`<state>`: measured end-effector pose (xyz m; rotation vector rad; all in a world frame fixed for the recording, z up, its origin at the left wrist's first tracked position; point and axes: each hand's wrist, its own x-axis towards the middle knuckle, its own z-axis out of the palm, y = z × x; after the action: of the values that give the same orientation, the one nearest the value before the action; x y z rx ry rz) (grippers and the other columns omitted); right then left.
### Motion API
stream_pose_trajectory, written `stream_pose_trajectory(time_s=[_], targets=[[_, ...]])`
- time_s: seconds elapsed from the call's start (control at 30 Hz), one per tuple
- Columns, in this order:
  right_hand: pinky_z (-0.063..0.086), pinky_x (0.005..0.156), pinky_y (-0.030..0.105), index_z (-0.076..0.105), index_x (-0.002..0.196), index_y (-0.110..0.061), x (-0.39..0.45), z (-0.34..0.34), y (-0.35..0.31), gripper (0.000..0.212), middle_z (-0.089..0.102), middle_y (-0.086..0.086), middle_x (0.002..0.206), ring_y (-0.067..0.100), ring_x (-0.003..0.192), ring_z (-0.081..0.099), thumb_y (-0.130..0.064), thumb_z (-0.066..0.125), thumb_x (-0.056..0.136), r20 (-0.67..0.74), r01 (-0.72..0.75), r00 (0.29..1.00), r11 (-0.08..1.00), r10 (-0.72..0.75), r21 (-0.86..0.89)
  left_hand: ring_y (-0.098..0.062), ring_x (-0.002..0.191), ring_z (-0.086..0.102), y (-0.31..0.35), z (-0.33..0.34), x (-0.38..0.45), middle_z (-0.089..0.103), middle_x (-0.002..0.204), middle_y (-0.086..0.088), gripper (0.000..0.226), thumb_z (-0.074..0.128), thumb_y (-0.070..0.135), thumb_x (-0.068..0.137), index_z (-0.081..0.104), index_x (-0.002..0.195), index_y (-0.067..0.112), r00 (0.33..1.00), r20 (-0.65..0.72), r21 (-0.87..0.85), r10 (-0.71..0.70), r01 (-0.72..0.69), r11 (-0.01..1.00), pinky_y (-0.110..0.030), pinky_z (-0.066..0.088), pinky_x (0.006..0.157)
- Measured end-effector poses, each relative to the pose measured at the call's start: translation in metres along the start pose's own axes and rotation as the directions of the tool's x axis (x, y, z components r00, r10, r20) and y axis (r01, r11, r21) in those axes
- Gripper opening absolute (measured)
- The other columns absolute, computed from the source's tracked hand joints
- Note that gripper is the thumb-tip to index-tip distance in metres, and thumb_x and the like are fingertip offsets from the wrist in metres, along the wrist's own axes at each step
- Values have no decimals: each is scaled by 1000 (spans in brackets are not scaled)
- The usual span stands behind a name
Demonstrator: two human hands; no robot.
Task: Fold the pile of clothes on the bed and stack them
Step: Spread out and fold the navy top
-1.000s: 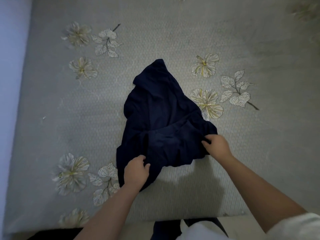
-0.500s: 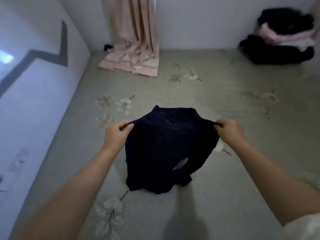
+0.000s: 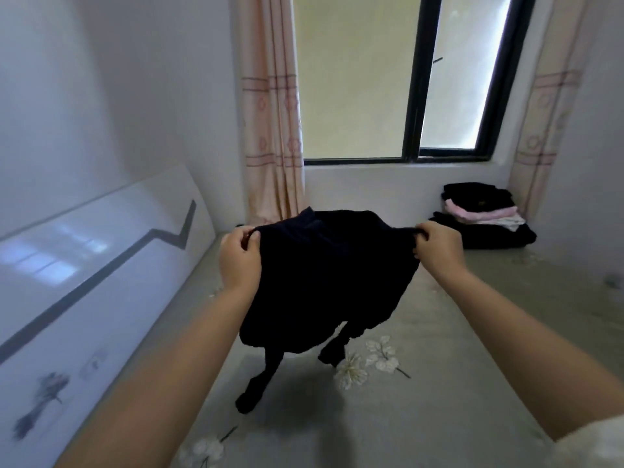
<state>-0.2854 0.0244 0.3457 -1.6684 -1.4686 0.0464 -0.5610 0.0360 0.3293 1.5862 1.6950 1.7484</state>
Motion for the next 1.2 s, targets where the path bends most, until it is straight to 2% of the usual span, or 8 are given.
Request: stream_pose_trajectory(time_s=[0.1, 0.2, 0.3, 0.43, 0.6, 0.77, 0.9, 1.2], targets=[[37, 85, 37, 64, 103, 7, -15, -50, -18, 26, 64, 29, 103, 40, 100, 57, 2, 45, 87, -22, 91, 996, 996, -92, -22, -28, 92, 52, 41, -23, -26, 56, 106, -23, 24, 45, 15, 95, 58, 101, -4, 994, -108, -12, 19, -21, 1000, -22, 32, 71], [32, 82, 35, 63, 104, 8, -26, -81, -38, 26, 63, 29, 106, 40, 101, 56, 2, 43, 88, -90, 146, 985, 989, -145, 4, -32, 99, 51, 76, -45, -42, 55, 107, -24, 23, 42, 13, 96, 55, 102, -6, 981, -188, 1, 51, -52, 999, -30, 35, 79], [29, 76, 34, 62, 99, 11, -30, -103, -49, 24, 62, 31, 102, 40, 96, 56, 2, 43, 88, -158, 170, 973, 985, -165, 19, -32, 103, 49, 100, -65, -49, 51, 113, -23, 23, 43, 12, 95, 55, 106, -5, 967, -232, 46, 102, -94, 995, -28, 32, 82], [28, 73, 35, 62, 93, 13, -34, -116, -50, 21, 62, 31, 97, 40, 93, 56, 2, 45, 87, -171, 184, 969, 983, -180, 4, -31, 103, 49, 112, -84, -48, 52, 111, -22, 22, 47, 11, 93, 57, 105, -4, 967, -190, 127, 170, -147, 981, -27, 33, 82], [33, 77, 36, 63, 95, 11, -43, -104, -36, 22, 62, 29, 100, 38, 96, 55, -1, 47, 88, -68, 174, 982, 984, -177, -49, -30, 101, 51, 89, -89, -41, 54, 110, -19, 20, 48, 12, 92, 59, 102, -1, 985, -96, 222, 140, -116, 968, -30, 36, 81], [38, 81, 39, 65, 97, 9, -46, -52, -5, 23, 61, 30, 102, 40, 98, 54, -2, 46, 88, 63, 159, 986, 980, -152, -123, -30, 99, 52, 29, -76, -34, 57, 109, -18, 20, 50, 15, 91, 62, 101, 2, 998, 28, 354, 62, -68, 933, -28, 34, 76], [37, 77, 38, 65, 96, 10, -38, 15, 24, 25, 62, 30, 102, 40, 97, 55, -4, 45, 89, 175, 126, 980, 972, -91, -200, -32, 99, 53, -35, -49, -23, 60, 106, -19, 20, 51, 14, 91, 63, 100, 0, 996, 91, 421, -12, -28, 907, -27, 34, 74], [40, 73, 35, 65, 101, 4, -1, 234, 106, 27, 61, 28, 101, 39, 95, 56, -7, 43, 91, 358, -39, 921, 949, 156, -312, -35, 99, 51, -239, 59, 26, 52, 113, -21, 23, 47, 16, 93, 60, 104, 1, 937, 189, 562, -293, 141, 815, -32, 35, 76]])
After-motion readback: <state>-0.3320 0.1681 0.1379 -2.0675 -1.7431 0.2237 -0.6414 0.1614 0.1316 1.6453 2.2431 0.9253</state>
